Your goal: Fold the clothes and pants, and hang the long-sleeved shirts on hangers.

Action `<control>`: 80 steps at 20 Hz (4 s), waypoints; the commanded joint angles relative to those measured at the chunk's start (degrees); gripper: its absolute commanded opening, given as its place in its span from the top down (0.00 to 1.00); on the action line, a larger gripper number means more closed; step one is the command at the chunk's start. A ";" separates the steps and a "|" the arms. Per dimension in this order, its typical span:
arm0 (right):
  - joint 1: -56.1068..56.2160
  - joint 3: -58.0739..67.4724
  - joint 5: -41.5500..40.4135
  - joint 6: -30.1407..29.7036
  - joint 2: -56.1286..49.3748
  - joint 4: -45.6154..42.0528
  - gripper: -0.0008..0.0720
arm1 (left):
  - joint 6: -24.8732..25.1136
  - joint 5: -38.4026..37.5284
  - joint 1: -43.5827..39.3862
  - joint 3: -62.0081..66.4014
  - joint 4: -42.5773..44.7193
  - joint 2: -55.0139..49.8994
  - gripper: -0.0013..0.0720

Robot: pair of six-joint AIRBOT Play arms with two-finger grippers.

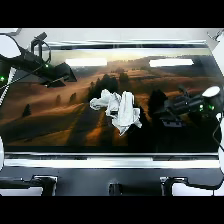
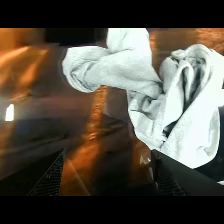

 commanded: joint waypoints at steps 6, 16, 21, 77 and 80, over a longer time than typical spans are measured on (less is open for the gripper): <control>5.57 -10.21 -9.27 -8.39 -2.86 8.09 0.11 | 2.21 0.59 2.93 -0.02 -3.82 -0.87 0.16; 8.35 -10.21 -18.12 -10.05 -7.13 9.68 0.11 | 2.19 0.57 2.99 -0.02 -4.11 -0.87 0.16; 8.37 -10.21 -18.75 -9.53 -7.13 10.23 0.11 | 2.16 0.57 2.99 -0.02 -4.09 -1.22 0.16; 15.67 -10.14 -14.32 -5.79 0.92 4.79 0.94 | 21.90 27.34 4.70 -11.45 -27.69 -27.12 0.96; 15.67 -8.52 -15.96 -5.22 7.32 0.63 0.94 | 21.88 26.43 6.19 -0.68 -27.63 -26.05 0.96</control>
